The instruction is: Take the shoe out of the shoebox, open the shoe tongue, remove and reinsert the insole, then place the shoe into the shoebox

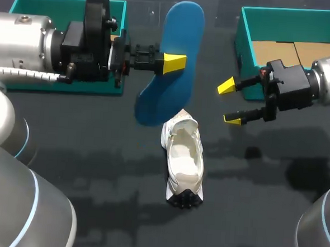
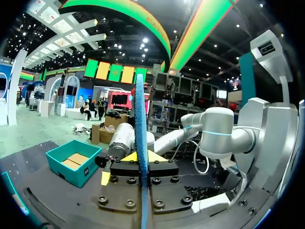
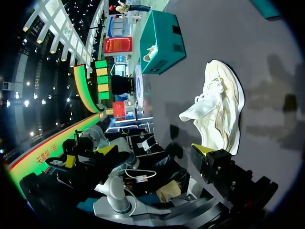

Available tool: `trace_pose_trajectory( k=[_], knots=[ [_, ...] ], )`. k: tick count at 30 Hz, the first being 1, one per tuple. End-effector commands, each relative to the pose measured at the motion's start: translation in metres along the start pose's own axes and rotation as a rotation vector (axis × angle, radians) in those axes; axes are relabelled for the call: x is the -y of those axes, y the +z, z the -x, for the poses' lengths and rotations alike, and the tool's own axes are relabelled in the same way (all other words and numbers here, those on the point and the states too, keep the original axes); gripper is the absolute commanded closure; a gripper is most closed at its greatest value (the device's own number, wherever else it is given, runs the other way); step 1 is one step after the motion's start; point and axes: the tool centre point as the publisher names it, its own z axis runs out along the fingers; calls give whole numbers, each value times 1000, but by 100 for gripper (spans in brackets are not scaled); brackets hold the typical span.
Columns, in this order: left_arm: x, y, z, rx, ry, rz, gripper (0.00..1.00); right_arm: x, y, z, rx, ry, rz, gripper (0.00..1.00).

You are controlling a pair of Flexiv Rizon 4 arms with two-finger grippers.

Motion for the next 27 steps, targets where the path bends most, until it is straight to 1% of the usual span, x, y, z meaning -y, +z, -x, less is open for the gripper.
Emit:
trace_pose_trajectory(
  k=[1, 14, 18, 21, 22, 24, 26, 27],
  knots=[
    [-16, -10, -2, -43, 299, -40, 100, -9, -2, 2, -49, 5, -14, 0],
    [-16, -10, -2, -43, 299, -40, 100, -10, -4, 2, -40, 12, -6, 0],
    [-24, -11, 3, -21, 386, 3, 100, -10, -4, 2, -40, 12, -6, 0],
    [-31, -11, 4, -14, 460, 29, 100, -13, -8, -3, -67, 24, -10, 0],
    [-32, -11, 5, -16, 499, 20, 100, -14, -9, -5, -69, 29, -12, 0],
    [-37, -13, 7, -6, 524, 27, 100, -15, -10, -9, -78, 28, -22, 0],
    [-41, -15, 8, 3, 591, 9, 100, -16, -11, -13, -90, 31, -24, 0],
    [-44, -16, 10, -10, 611, -19, 100, -16, -12, -15, -98, 33, -28, 0]
  ],
)
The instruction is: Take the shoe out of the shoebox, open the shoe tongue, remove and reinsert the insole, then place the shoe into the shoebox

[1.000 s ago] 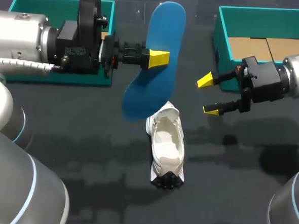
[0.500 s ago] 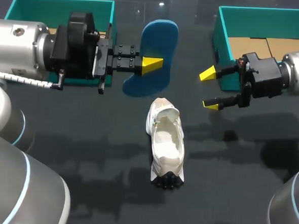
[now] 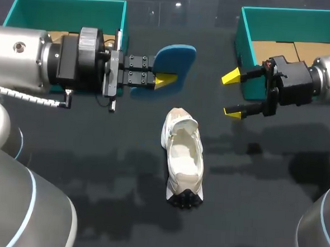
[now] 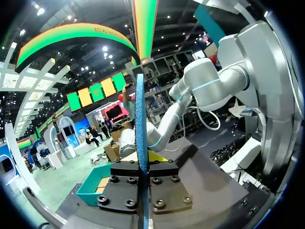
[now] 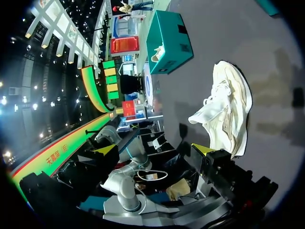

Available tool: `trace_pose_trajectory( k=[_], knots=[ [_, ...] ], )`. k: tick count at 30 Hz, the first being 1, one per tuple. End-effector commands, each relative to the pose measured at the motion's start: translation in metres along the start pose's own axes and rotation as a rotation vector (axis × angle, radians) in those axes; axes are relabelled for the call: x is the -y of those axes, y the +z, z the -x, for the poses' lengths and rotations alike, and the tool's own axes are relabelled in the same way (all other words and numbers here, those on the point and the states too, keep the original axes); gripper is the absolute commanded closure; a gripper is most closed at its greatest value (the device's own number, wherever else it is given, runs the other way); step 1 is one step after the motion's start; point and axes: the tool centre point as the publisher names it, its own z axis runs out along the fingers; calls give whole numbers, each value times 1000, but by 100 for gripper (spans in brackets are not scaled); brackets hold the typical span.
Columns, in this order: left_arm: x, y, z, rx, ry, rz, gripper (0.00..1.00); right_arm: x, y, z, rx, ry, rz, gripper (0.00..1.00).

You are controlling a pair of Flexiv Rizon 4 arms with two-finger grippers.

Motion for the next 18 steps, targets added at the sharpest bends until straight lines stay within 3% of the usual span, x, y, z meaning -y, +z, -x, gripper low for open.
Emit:
trace_pose_trajectory(
  k=[1, 8, 18],
  knots=[
    [-13, -6, -8, 8, 101, -63, 100, -3, -2, -7, -18, 1, -14, 0],
    [-36, -12, -13, 6, 253, 11, 100, -2, -1, -20, -32, 9, -11, 0],
    [-31, -17, -17, 25, 379, 8, 100, -4, 1, -18, -47, 20, -15, 0]
  ],
)
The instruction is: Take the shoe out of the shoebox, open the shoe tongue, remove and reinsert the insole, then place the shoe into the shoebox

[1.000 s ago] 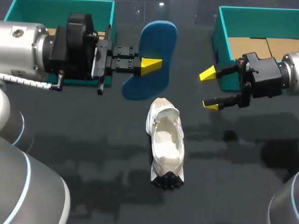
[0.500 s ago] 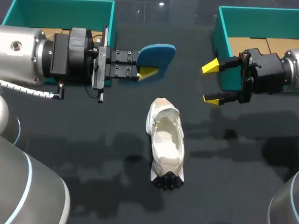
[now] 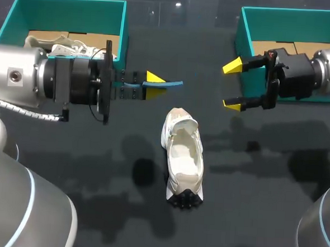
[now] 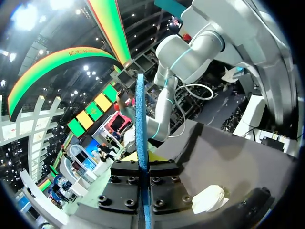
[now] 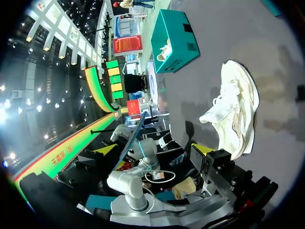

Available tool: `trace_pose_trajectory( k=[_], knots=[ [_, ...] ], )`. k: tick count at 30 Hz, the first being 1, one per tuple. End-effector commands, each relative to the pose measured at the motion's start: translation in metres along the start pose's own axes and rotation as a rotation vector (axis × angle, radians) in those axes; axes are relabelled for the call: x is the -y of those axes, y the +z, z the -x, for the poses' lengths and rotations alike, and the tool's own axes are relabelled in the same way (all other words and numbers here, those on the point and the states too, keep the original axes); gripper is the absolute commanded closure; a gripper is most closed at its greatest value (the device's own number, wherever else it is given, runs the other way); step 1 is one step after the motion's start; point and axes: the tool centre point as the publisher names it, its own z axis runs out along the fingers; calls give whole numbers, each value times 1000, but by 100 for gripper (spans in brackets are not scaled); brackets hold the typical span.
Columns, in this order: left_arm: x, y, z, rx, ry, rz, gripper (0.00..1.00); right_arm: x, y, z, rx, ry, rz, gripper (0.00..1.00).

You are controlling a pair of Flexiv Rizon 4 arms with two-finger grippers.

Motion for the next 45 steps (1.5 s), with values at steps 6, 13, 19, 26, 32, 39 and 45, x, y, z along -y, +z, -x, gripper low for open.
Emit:
trace_pose_trajectory(
  k=[6, 13, 19, 26, 32, 39, 45],
  knots=[
    [2, -7, -9, 21, 23, 12, 100, -3, 3, 4, -4, -2, -5, 0],
    [-2, -11, -14, 22, 54, 12, 100, -3, 6, 6, -19, 2, -12, 0],
    [-10, -15, -18, 27, 94, -2, 100, -3, 6, 3, -32, 1, -15, 0],
    [-15, -18, -18, 40, 148, -16, 100, -3, 5, 0, -43, -1, -16, 0],
    [-21, -17, -22, 44, 224, 9, 100, -4, 5, -5, -52, -6, -26, 0],
    [-25, -20, -21, 63, 240, 6, 100, -5, 4, -7, -50, -1, -23, 0],
    [-24, -20, -20, 69, 250, 1, 100, -6, 3, -7, -49, 2, -20, 0]
  ],
)
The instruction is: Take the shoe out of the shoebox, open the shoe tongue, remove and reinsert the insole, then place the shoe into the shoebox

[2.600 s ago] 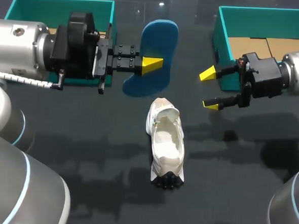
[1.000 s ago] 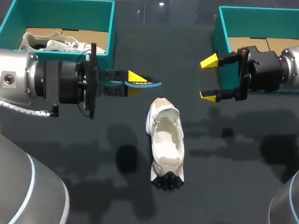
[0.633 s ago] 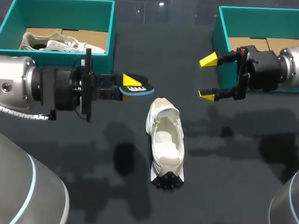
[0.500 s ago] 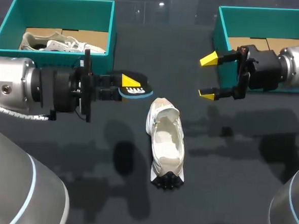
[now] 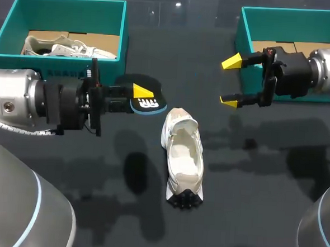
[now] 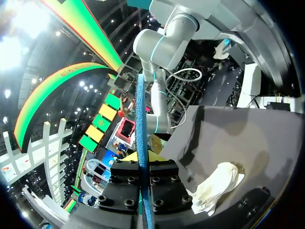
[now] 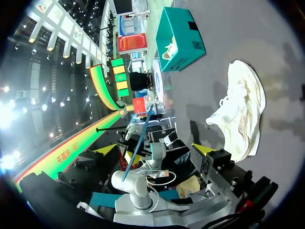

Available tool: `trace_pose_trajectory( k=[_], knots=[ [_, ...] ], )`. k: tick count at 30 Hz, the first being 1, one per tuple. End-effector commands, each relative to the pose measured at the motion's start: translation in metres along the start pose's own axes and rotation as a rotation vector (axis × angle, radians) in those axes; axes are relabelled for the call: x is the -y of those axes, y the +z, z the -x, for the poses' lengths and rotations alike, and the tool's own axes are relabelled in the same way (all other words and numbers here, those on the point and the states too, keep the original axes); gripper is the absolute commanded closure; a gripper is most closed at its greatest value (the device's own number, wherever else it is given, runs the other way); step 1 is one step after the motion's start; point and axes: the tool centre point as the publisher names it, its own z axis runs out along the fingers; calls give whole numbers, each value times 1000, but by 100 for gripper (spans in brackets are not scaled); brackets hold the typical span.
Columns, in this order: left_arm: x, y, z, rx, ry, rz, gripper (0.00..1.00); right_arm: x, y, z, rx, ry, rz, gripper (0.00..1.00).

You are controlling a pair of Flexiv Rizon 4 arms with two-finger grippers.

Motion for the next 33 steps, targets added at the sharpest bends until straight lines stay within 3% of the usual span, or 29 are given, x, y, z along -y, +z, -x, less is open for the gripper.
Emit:
trace_pose_trajectory(
  k=[1, 9, 16, 33],
  knots=[
    [2, -1, -2, 3, 2, 2, 100, 0, 1, 0, 5, -1, 1, 0],
    [5, -2, 6, 23, -131, 29, 100, -1, 1, 4, 15, -8, -3, 0],
    [17, -5, 12, 38, -150, -1, 100, -1, 1, 8, 16, -12, -8, 0],
    [7, -2, 1, 25, 147, -9, 100, -2, 8, 2, -17, -6, -36, 0]
  ],
)
